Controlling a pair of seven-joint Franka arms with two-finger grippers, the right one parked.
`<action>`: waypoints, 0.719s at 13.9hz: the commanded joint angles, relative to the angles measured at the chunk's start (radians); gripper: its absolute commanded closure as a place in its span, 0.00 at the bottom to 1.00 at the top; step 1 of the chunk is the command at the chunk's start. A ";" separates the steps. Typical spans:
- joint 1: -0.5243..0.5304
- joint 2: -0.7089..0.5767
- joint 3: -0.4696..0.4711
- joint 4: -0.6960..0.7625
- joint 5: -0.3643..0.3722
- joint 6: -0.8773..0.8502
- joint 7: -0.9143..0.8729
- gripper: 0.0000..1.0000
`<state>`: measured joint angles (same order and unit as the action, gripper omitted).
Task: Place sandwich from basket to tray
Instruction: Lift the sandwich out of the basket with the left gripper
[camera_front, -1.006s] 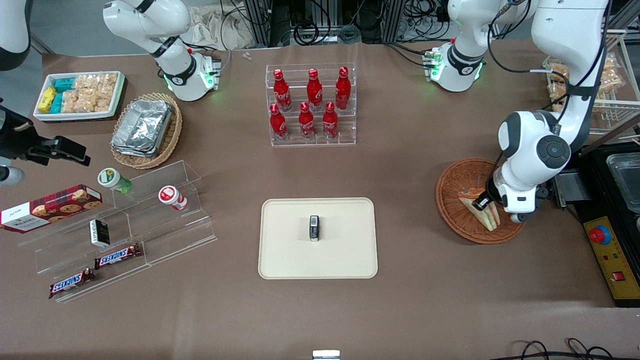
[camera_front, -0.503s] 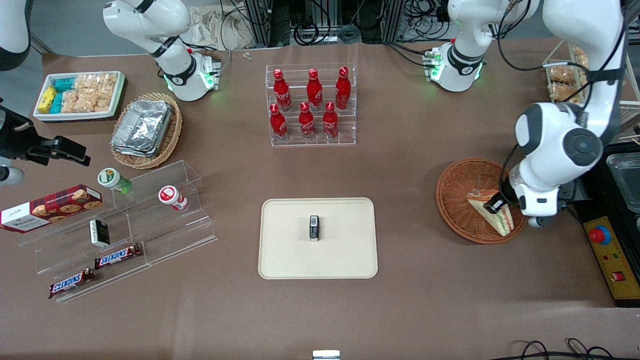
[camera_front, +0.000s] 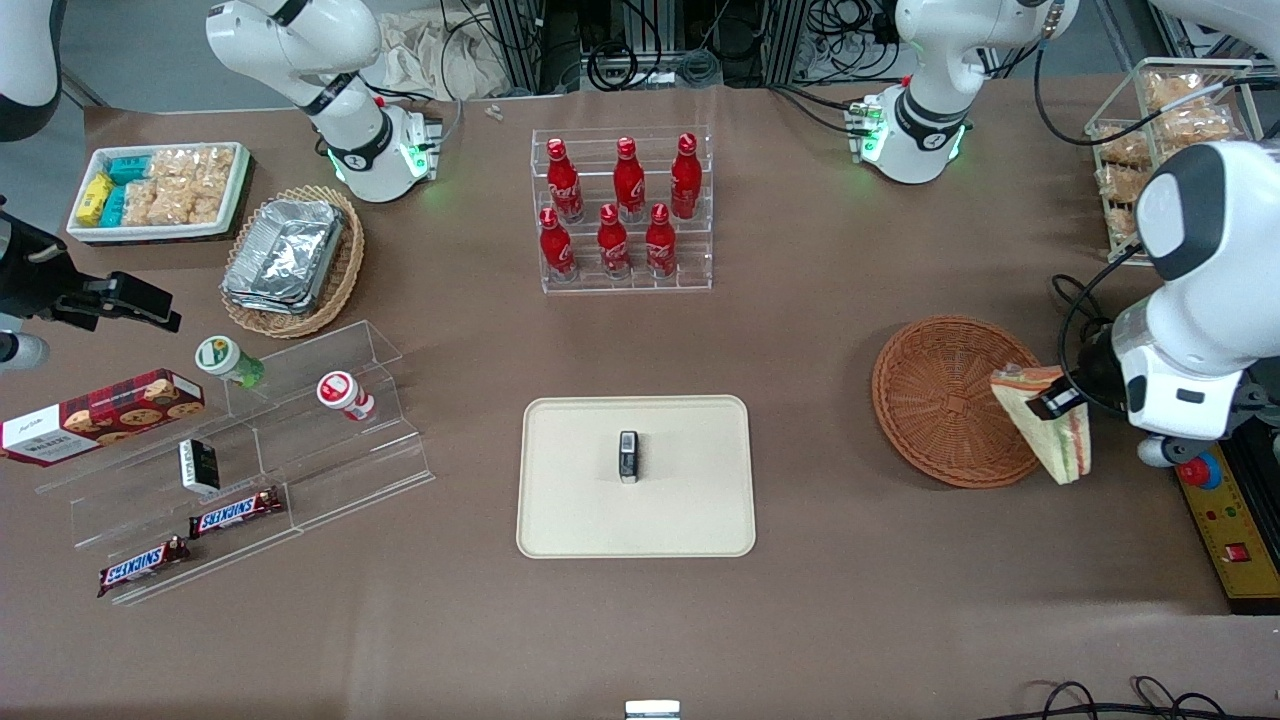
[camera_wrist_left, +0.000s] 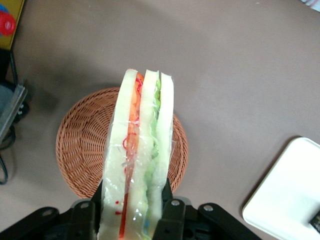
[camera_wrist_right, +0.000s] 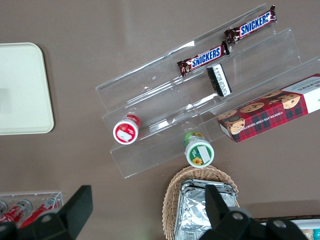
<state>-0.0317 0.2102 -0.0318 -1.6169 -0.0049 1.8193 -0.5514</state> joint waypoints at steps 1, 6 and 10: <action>-0.005 0.052 -0.006 0.101 0.006 -0.058 0.059 0.57; -0.097 0.121 -0.013 0.141 0.003 -0.057 0.057 0.69; -0.217 0.224 -0.013 0.233 0.062 -0.049 0.048 0.79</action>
<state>-0.2028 0.3629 -0.0526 -1.4856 0.0261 1.7933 -0.5050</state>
